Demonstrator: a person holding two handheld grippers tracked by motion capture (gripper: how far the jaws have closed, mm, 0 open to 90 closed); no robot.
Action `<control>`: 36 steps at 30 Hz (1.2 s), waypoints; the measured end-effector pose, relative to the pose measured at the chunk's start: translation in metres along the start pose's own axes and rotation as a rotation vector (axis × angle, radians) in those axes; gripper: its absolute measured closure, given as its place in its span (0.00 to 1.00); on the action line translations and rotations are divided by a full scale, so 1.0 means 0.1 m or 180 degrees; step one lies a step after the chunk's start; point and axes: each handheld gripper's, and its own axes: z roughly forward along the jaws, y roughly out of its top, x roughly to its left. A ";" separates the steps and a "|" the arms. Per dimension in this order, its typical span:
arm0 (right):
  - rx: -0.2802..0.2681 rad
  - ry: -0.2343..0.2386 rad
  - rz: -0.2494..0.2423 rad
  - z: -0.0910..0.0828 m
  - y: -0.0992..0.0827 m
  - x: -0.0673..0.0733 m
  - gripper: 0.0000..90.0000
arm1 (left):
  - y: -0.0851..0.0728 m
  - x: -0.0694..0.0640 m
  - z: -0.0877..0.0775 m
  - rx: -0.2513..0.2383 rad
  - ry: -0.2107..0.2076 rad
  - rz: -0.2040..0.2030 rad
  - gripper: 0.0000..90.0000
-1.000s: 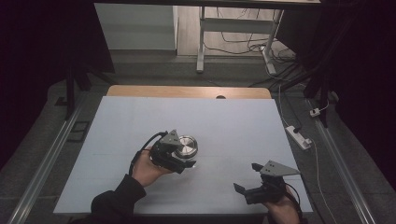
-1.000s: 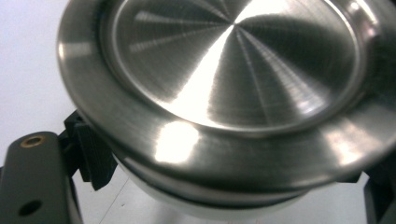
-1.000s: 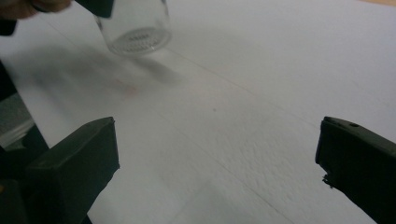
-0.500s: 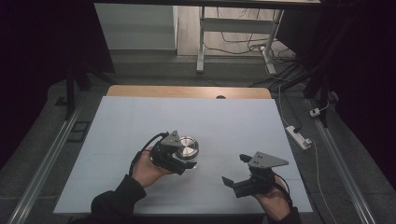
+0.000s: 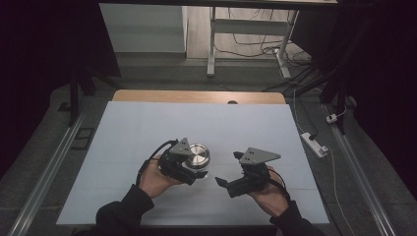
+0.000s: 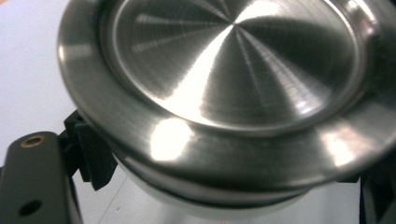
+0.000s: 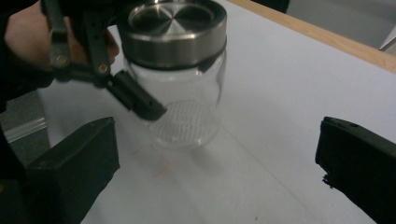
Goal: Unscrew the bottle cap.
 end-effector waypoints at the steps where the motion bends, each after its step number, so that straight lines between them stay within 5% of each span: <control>1: 0.0013 0.0004 -0.0006 0.03 0.02 0.00 0.00 | 0.00 -0.01 0.00 -0.0006 0.0003 -0.0018 0.17; 21: -0.0061 0.0206 -0.0041 0.45 0.40 0.08 0.05 | 0.02 -0.04 0.06 0.0071 -0.0005 0.0002 0.17; 29: -0.0104 0.0410 -0.0123 0.50 0.42 0.10 0.22 | 0.03 -0.04 0.05 0.0068 -0.0148 0.0059 0.17; 36: -0.0119 0.0665 -0.0210 0.49 0.43 0.05 0.22 | 0.02 -0.02 0.02 0.0085 -0.0329 0.0187 0.17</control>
